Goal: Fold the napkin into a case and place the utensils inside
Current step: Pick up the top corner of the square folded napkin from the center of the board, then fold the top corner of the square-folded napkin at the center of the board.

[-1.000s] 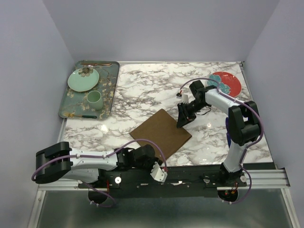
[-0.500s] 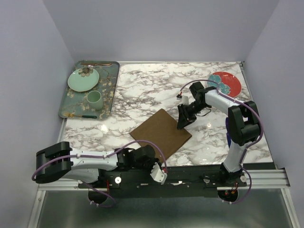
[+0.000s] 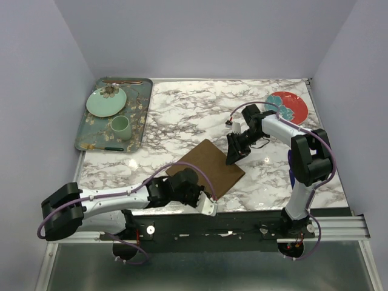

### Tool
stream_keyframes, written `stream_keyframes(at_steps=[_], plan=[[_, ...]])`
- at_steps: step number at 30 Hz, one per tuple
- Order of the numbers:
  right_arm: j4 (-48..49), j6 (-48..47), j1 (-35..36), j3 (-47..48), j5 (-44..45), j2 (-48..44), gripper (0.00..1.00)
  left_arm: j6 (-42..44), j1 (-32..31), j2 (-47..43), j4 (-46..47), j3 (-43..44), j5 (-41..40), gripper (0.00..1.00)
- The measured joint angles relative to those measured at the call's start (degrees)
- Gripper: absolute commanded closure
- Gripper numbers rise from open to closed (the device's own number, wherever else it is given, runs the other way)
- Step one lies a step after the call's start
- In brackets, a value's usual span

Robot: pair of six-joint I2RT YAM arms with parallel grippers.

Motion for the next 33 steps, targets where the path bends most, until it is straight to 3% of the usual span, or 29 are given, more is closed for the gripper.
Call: stream_keyframes(at_steps=[8, 18, 24, 33], plan=[[-0.02, 0.24, -1.68, 0.09, 0.0, 0.0, 0.64, -1.18, 13.16, 8.79, -3.72, 13.33, 6.05, 1.0], [0.02, 0.39, -4.98, 2.29, 0.0, 0.13, 0.64, -3.19, 26.71, 25.81, -10.34, 31.52, 14.12, 1.0], [-0.04, 0.39, -4.98, 2.82, -0.02, 0.59, 0.64, -4.96, 31.89, 33.05, -13.31, 39.3, 17.2, 1.0], [-0.15, 0.15, -4.98, 2.82, 0.0, 0.96, 0.64, -6.14, 34.6, 39.8, -15.13, 44.72, 19.02, 1.0]])
